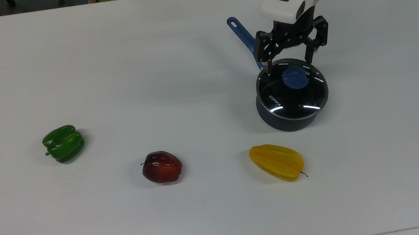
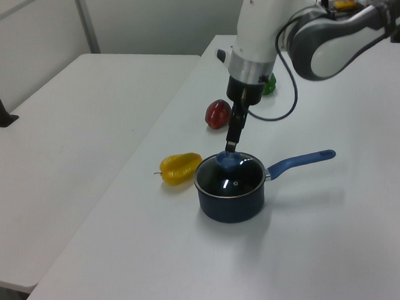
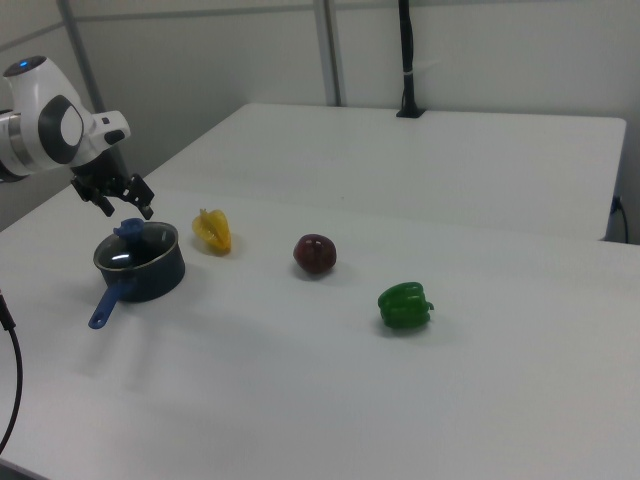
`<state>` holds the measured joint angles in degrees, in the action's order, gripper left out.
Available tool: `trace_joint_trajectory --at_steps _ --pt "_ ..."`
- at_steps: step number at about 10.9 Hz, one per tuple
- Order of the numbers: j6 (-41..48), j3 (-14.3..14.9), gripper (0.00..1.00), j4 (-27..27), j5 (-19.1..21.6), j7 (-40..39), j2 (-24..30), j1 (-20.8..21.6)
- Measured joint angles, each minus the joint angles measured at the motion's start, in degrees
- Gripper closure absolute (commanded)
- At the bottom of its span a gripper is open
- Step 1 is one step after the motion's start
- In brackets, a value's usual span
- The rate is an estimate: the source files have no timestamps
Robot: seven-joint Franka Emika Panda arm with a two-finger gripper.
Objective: Open lid
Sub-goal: 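Close the gripper on the blue knob of the glass lid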
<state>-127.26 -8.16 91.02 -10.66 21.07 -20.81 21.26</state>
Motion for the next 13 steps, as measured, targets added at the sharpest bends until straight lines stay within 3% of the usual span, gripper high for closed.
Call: trace_joint_trajectory --at_steps 8,13 --pt "-4.1 0.0 0.01 2.0 -1.2 3.0 -1.1 2.2" --pt "-4.1 0.1 0.11 2.4 -3.8 3.4 -2.9 2.2"
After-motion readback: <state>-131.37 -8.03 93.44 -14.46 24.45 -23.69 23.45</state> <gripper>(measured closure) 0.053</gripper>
